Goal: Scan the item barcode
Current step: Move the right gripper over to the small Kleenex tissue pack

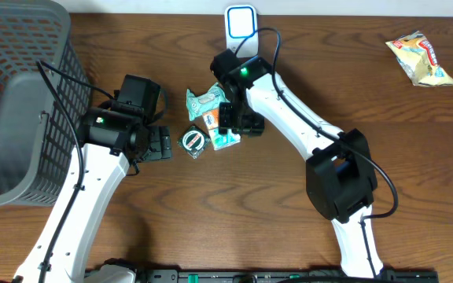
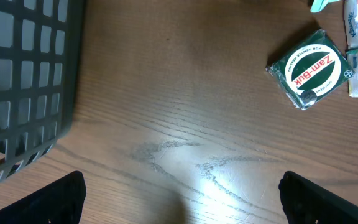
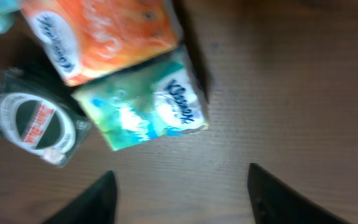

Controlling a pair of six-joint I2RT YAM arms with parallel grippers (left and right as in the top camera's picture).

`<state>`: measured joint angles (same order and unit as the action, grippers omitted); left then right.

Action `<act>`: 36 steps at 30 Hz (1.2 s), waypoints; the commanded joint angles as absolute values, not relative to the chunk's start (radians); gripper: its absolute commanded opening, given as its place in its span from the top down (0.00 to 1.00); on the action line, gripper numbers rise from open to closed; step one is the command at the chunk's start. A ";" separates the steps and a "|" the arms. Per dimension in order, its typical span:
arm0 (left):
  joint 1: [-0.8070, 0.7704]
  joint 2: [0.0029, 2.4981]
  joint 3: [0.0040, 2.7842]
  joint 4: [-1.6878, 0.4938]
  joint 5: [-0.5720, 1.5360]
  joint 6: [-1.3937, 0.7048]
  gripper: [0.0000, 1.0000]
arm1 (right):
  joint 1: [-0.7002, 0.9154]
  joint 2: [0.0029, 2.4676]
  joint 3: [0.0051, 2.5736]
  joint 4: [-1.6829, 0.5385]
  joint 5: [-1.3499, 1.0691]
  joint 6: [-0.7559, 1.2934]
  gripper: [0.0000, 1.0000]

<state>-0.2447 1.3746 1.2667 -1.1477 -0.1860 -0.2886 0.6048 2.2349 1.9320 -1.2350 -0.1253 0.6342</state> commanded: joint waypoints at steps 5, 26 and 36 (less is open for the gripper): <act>-0.241 1.378 1.266 -1.151 -0.196 -0.290 0.02 | 0.627 2.244 1.803 -1.146 -0.126 0.774 0.53; -0.241 1.378 1.266 -1.151 -0.196 -0.290 0.02 | 0.506 2.236 1.771 -0.998 0.012 0.677 0.61; -0.241 1.378 1.266 -1.151 -0.196 -0.290 0.02 | 0.400 2.227 1.862 -1.052 -0.395 0.402 0.33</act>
<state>-0.2447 1.3746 1.2667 -1.1477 -0.1860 -0.2886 0.3908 2.2345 1.8488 -1.0454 -0.2077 0.5308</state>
